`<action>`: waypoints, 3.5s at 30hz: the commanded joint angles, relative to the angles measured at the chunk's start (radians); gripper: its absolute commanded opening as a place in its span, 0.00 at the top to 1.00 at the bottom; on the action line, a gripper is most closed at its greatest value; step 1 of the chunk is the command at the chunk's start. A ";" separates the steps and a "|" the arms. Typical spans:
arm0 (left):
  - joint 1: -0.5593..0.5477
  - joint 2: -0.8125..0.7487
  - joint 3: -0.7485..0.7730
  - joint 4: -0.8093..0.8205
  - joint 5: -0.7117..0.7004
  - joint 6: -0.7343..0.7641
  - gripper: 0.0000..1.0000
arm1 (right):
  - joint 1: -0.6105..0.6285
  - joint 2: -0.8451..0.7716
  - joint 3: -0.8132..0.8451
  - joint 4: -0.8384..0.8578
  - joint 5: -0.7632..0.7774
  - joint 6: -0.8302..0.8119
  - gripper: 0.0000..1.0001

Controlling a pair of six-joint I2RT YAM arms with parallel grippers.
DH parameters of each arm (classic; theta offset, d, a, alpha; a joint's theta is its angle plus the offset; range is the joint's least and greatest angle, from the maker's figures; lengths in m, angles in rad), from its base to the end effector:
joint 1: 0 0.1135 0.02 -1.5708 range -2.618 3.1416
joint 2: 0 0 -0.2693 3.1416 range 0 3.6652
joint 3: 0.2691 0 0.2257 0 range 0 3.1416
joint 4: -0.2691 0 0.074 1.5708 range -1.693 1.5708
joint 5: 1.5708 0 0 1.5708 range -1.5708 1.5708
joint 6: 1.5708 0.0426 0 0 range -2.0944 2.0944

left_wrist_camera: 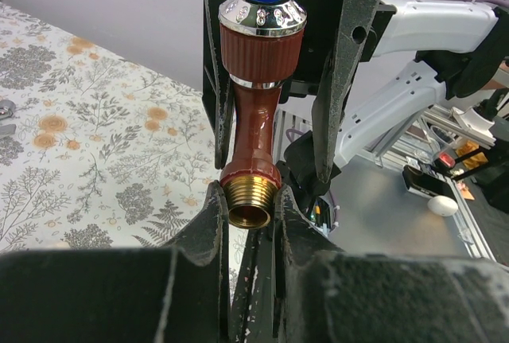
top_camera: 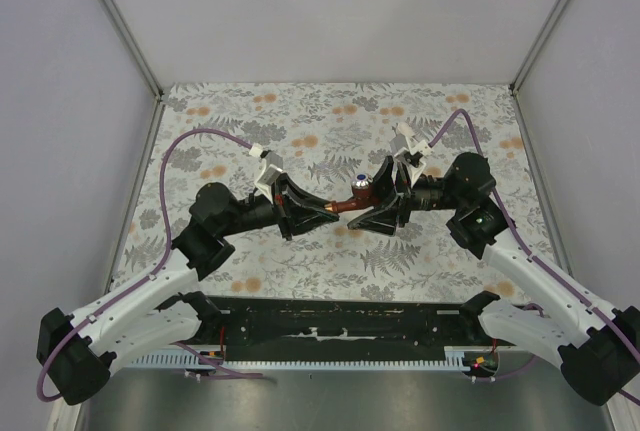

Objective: Install the water faucets

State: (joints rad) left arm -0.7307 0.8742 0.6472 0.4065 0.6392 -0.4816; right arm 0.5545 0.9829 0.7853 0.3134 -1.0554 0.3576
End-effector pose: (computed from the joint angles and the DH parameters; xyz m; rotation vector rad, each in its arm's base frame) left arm 0.1165 -0.1385 0.3489 0.7668 1.3972 -1.4140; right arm 0.1421 0.1316 0.3647 -1.0738 1.3332 1.4579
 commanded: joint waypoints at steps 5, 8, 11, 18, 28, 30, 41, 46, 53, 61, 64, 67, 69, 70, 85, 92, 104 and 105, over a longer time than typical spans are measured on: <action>-0.009 -0.020 -0.004 0.046 0.034 -0.008 0.98 | 0.004 -0.015 0.014 0.046 0.009 0.029 0.42; -0.012 -0.018 -0.001 0.048 0.042 -0.006 0.98 | 0.004 -0.012 0.017 0.044 0.009 0.034 0.44; -0.016 -0.020 0.003 0.046 0.043 -0.003 0.98 | 0.004 -0.007 0.019 0.041 0.008 0.038 0.47; -0.027 -0.021 0.008 0.038 0.030 0.001 0.98 | 0.004 -0.001 0.020 0.033 0.009 0.040 0.71; -0.029 -0.066 0.068 -0.243 -0.119 0.093 0.38 | -0.002 -0.108 0.094 -0.445 0.216 -0.238 1.00; -0.029 -0.070 0.092 -0.349 -0.180 0.141 0.30 | -0.004 -0.145 0.098 -0.511 0.300 -0.261 1.00; -0.102 0.192 0.222 -0.626 -0.545 0.219 0.21 | -0.004 -0.375 0.095 -0.790 1.029 -0.315 1.00; -0.128 0.368 0.298 -0.644 -0.673 0.157 0.21 | -0.002 -0.489 0.045 -0.806 1.169 -0.284 1.00; -0.179 0.626 0.410 -0.627 -0.864 -0.026 0.20 | -0.002 -0.575 -0.018 -0.781 1.249 -0.270 1.00; -0.216 0.903 0.583 -0.623 -1.065 -0.051 0.20 | -0.004 -0.586 -0.026 -0.778 1.227 -0.266 1.00; -0.216 0.988 0.656 -0.669 -1.124 -0.031 0.20 | -0.002 -0.587 -0.024 -0.777 1.220 -0.269 1.00; -0.222 1.037 0.695 -0.698 -1.127 -0.022 0.20 | -0.002 -0.587 -0.024 -0.778 1.218 -0.270 1.00; -0.231 1.056 0.703 -0.718 -1.124 -0.014 0.19 | -0.005 -0.584 -0.023 -0.777 1.216 -0.269 1.00; -0.236 1.062 0.706 -0.732 -1.122 -0.011 0.19 | -0.002 -0.583 -0.023 -0.778 1.215 -0.270 1.00; -0.259 0.859 0.491 -0.793 -1.220 0.029 0.11 | -0.004 -0.578 -0.024 -0.774 1.207 -0.275 1.00; -0.253 0.789 0.477 -0.798 -1.264 -0.040 0.02 | -0.004 -0.578 -0.024 -0.775 1.201 -0.273 1.00; -0.259 1.025 0.709 -0.785 -1.231 -0.026 0.00 | -0.004 -0.586 -0.020 -0.783 1.200 -0.276 1.00; -0.259 1.036 0.713 -0.791 -1.237 -0.025 0.00 | -0.004 -0.586 -0.020 -0.781 1.200 -0.276 1.00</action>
State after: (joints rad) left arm -0.9855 1.8561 1.3151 -0.3809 -0.5495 -0.4950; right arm 0.5522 0.4072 0.7597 -0.5003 0.1513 0.0849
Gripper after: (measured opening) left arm 0.993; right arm 0.360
